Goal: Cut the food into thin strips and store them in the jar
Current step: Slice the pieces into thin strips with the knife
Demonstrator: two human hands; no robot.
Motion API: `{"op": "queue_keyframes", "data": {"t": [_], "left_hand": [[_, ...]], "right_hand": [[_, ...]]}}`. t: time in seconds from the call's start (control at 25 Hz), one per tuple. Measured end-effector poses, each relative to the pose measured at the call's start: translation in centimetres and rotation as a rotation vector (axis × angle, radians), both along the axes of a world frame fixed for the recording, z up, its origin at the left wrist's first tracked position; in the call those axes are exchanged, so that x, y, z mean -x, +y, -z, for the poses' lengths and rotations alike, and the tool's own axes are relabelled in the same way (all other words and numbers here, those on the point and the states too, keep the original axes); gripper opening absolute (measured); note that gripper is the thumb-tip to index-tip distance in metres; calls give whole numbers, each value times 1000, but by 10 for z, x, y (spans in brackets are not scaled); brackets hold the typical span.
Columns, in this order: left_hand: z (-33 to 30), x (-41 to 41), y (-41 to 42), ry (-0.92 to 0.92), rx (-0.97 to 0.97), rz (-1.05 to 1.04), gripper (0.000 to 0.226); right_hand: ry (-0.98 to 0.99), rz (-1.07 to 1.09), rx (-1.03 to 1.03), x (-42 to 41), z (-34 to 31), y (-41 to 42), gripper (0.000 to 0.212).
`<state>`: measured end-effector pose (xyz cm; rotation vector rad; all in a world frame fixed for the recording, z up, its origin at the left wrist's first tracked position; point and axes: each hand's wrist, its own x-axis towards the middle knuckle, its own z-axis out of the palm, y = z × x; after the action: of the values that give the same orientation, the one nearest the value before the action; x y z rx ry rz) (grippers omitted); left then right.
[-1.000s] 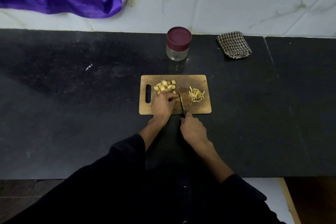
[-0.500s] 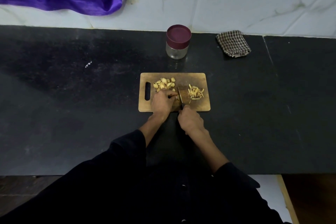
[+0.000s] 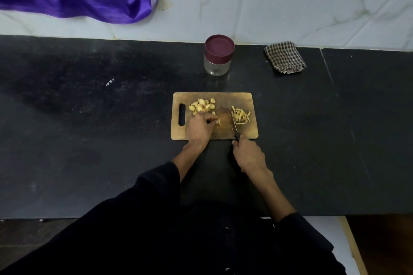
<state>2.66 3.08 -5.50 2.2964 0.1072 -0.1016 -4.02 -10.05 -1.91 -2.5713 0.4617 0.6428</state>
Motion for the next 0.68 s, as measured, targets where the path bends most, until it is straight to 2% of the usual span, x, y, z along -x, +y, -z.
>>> {"op": "queue_keyframes", "data": {"t": [0.28, 0.68], "left_hand": [[0, 0, 1, -8, 15, 11, 17], [0, -1, 1, -14, 14, 8, 18]], "right_hand": [[60, -7, -128, 4, 0, 15, 30], [68, -31, -118, 4, 1, 18, 32]]}}
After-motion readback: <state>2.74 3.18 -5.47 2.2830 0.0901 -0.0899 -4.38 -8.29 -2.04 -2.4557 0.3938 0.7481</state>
